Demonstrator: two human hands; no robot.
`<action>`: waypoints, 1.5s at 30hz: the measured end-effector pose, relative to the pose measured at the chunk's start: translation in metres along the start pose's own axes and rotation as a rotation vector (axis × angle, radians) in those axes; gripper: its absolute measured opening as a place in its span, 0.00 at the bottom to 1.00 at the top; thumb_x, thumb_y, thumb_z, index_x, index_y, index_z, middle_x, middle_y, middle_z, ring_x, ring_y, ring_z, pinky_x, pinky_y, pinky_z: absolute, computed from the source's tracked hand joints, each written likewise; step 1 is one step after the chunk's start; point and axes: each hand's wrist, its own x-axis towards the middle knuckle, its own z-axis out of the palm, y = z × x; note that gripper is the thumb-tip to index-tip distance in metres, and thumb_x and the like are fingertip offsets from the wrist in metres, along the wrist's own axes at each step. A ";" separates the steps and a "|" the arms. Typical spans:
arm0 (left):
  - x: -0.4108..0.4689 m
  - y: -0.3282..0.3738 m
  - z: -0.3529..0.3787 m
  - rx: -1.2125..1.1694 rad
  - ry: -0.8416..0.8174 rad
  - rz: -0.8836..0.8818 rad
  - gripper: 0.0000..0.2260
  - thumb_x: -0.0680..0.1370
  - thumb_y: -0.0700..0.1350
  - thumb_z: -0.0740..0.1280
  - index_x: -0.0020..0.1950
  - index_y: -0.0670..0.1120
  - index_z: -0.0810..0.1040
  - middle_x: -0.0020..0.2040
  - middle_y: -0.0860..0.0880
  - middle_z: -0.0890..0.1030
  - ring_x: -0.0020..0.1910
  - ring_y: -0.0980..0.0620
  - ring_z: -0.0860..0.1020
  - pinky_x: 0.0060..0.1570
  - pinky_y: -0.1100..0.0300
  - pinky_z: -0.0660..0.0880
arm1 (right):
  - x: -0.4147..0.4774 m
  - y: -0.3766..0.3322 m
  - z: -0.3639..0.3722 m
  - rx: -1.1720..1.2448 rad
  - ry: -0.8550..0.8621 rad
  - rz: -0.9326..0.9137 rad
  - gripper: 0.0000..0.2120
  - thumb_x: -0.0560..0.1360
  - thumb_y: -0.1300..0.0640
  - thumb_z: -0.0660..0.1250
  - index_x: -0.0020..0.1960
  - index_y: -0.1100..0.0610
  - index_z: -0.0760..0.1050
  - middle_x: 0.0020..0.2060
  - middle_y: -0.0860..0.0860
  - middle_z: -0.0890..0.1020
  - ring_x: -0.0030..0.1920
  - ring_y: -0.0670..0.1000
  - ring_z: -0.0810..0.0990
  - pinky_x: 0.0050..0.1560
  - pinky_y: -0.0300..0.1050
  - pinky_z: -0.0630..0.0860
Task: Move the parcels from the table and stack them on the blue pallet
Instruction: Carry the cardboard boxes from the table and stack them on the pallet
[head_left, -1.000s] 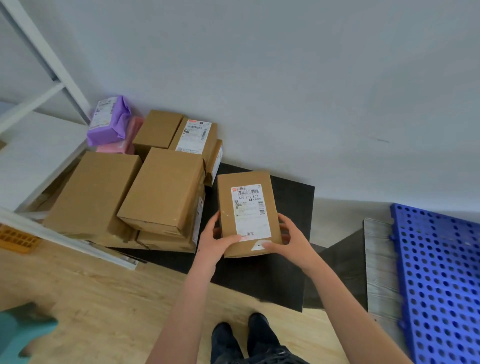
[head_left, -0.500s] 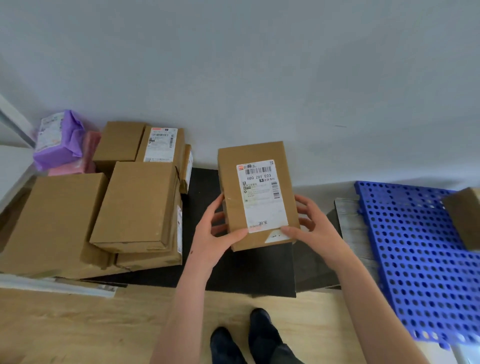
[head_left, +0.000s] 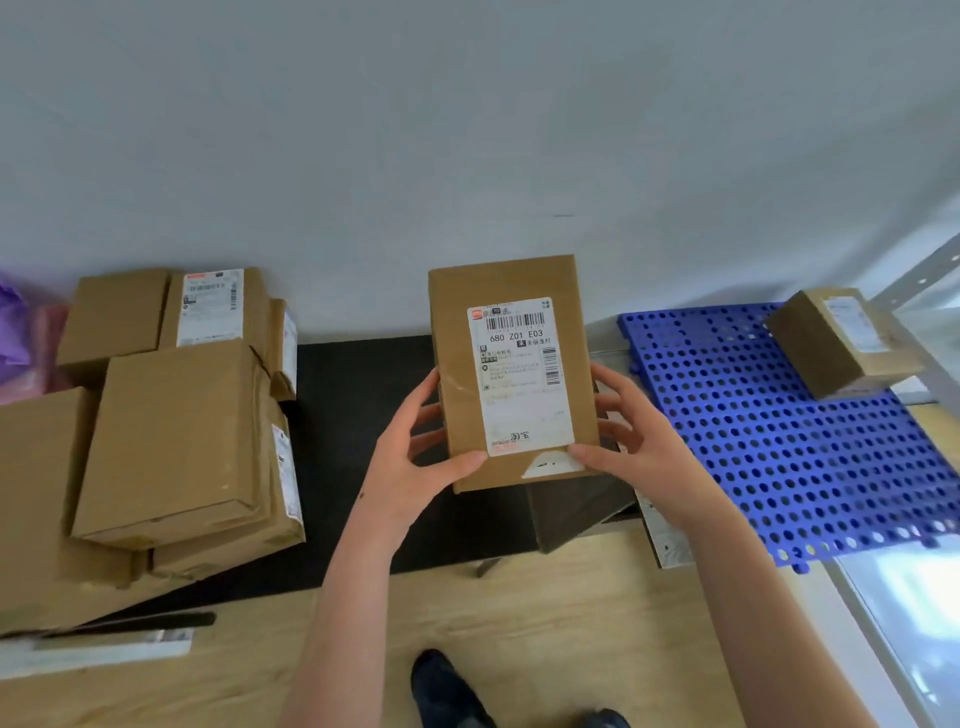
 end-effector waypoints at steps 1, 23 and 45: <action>-0.001 0.002 0.007 0.007 -0.017 0.012 0.38 0.67 0.43 0.76 0.72 0.60 0.63 0.63 0.56 0.74 0.61 0.55 0.74 0.60 0.46 0.74 | -0.005 0.002 -0.007 0.004 0.009 -0.005 0.38 0.61 0.48 0.76 0.67 0.33 0.64 0.55 0.38 0.79 0.57 0.42 0.79 0.58 0.51 0.78; -0.078 0.022 0.303 0.077 -0.217 0.086 0.41 0.58 0.54 0.78 0.66 0.71 0.63 0.63 0.59 0.73 0.59 0.59 0.74 0.55 0.55 0.75 | -0.205 0.105 -0.240 0.137 0.266 -0.070 0.35 0.68 0.64 0.75 0.63 0.33 0.68 0.55 0.45 0.80 0.53 0.44 0.81 0.48 0.39 0.79; -0.037 0.026 0.458 0.186 -0.316 0.093 0.43 0.57 0.54 0.77 0.68 0.66 0.62 0.63 0.56 0.73 0.61 0.56 0.73 0.62 0.45 0.72 | -0.229 0.169 -0.376 0.159 0.381 0.042 0.36 0.68 0.60 0.76 0.64 0.31 0.66 0.52 0.39 0.80 0.55 0.45 0.80 0.53 0.52 0.81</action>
